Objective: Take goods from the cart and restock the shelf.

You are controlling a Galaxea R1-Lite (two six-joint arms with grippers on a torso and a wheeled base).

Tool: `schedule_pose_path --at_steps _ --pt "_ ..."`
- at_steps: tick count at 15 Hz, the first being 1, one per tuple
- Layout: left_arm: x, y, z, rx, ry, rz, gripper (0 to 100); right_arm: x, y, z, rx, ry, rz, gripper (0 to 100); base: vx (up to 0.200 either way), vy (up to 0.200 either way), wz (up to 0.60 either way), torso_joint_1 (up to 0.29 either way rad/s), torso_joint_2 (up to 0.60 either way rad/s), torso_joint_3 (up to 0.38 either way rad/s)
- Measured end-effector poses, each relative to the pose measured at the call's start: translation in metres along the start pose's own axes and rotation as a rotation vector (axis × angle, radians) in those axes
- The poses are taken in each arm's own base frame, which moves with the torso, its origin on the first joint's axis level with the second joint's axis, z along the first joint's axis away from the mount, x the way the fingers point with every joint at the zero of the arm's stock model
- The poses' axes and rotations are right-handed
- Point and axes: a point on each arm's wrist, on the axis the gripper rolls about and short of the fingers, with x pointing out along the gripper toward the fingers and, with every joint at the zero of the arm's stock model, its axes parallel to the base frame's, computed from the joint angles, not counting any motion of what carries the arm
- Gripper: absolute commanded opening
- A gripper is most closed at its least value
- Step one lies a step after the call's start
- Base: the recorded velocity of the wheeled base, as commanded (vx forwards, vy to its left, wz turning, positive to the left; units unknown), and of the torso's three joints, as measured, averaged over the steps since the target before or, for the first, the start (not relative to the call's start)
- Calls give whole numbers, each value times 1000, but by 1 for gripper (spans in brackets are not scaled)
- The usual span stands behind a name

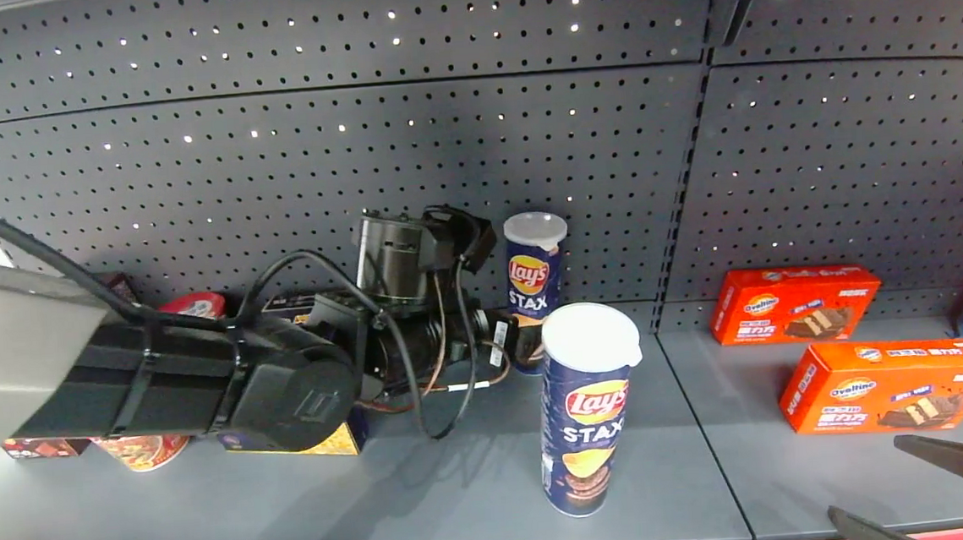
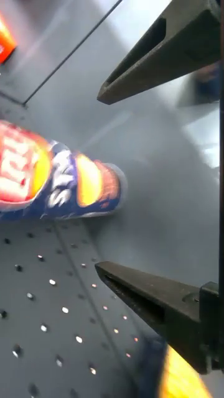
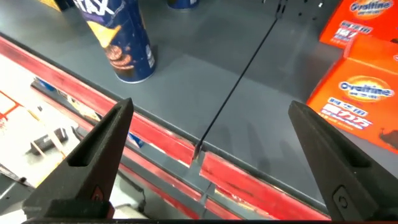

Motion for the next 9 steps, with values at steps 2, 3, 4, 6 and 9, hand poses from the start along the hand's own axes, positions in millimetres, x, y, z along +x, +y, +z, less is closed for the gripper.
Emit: schedule_pose_path --at_steps 2,3,4,6,9 --pt "-22 2 -3 -1 3 0 100 11 2 3 -9 39 -4 100 0 0 0 0 0 0" --pt "-33 2 -4 -1 2 -2 100 17 3 3 -14 59 -6 100 0 0 0 0 0 0" --pt "-42 2 -3 0 -5 -4 100 23 4 3 -18 81 -9 100 0 0 0 0 0 0" --pt "-62 3 -1 -2 -24 -10 100 35 6 2 -23 128 -16 100 0 0 0 0 0 0" --pt "-86 5 1 -4 -47 -18 100 55 10 8 -20 136 -22 100 0 0 0 0 0 0"
